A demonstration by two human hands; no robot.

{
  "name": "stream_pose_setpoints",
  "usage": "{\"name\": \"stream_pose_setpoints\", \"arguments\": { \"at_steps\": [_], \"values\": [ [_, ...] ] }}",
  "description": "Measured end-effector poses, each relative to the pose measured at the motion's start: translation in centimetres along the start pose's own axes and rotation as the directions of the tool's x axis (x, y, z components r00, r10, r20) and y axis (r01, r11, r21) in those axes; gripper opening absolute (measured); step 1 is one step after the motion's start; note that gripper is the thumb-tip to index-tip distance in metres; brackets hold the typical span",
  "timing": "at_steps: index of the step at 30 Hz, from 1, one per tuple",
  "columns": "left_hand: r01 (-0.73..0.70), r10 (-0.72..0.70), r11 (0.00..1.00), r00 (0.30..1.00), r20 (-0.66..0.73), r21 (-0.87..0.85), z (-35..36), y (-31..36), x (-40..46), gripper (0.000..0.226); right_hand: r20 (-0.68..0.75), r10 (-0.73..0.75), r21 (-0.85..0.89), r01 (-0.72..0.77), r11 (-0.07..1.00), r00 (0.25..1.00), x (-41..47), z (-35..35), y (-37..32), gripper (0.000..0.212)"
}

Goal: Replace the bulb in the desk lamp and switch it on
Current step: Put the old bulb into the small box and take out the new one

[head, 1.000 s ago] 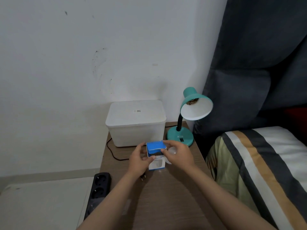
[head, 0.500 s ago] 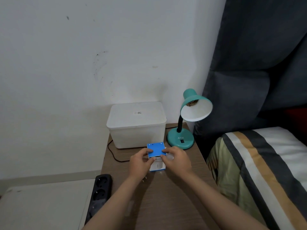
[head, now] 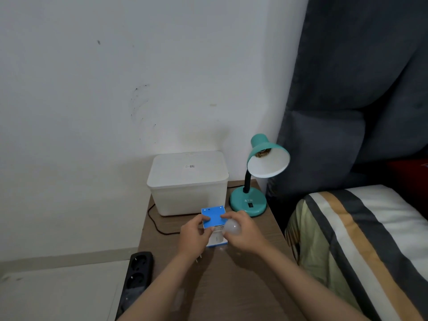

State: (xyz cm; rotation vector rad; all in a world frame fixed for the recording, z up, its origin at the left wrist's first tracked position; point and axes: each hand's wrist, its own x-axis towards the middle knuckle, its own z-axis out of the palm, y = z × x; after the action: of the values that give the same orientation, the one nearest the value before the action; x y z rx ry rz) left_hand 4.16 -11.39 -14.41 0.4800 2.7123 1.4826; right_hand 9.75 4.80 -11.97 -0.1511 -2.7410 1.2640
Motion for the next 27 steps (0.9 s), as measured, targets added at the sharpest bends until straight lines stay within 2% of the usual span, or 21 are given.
{"name": "stream_pose_setpoints", "arguments": {
  "at_steps": [2, 5, 9, 14, 16, 18, 21, 24, 27],
  "values": [
    [-0.024, 0.023, 0.997, 1.0, 0.007, 0.07, 0.0, 0.1, 0.0, 0.025, 0.072, -0.013, -0.006, 0.013, 1.0, 0.997, -0.4, -0.9, -0.1, 0.05],
    [-0.031, 0.031, 0.986, 1.0, 0.001, 0.164, -0.1, 0.5, 0.1, 0.032, 0.058, -0.019, -0.057, 0.023, 0.998, 0.998, -0.8, -2.5, -0.1, 0.056],
    [-0.046, 0.048, 0.985, 0.999, -0.009, 0.165, -0.5, 2.0, 0.5, 0.04, -0.041, -0.004, -0.092, 0.0, 0.996, 0.999, -1.1, -5.6, -0.1, 0.062],
    [-0.179, 0.181, 0.978, 0.983, -0.014, 0.105, -0.8, 6.1, 1.5, 0.038, -0.187, -0.005, -0.06, -0.006, 0.998, 0.982, -1.5, -9.4, -0.6, 0.048],
    [-0.237, 0.24, 0.968, 0.97, -0.025, 0.084, -0.6, 8.0, 2.1, 0.038, -0.246, -0.023, 0.019, 0.029, 0.999, 0.969, -1.8, -10.6, -0.8, 0.041],
    [-0.322, 0.326, 0.944, 0.945, -0.042, 0.072, -0.2, 9.7, 2.8, 0.037, -0.348, -0.052, 0.1, 0.093, 0.991, 0.936, -1.8, -11.5, -0.9, 0.038],
    [-0.425, 0.426, 0.904, 0.904, -0.04, 0.037, 0.2, 11.8, 4.3, 0.035, -0.527, -0.082, 0.136, 0.179, 0.974, 0.846, -1.4, -12.3, -0.4, 0.04],
    [-0.532, 0.532, 0.847, 0.844, -0.073, 0.017, 0.6, 13.4, 6.2, 0.035, -0.577, -0.164, 0.107, 0.273, 0.956, 0.8, -0.6, -12.5, -0.1, 0.053],
    [-0.609, 0.61, 0.792, 0.786, -0.1, 0.044, 1.2, 14.2, 8.0, 0.034, -0.635, -0.222, 0.041, 0.32, 0.947, 0.74, 0.7, -12.0, 0.5, 0.05]
  ]
}}
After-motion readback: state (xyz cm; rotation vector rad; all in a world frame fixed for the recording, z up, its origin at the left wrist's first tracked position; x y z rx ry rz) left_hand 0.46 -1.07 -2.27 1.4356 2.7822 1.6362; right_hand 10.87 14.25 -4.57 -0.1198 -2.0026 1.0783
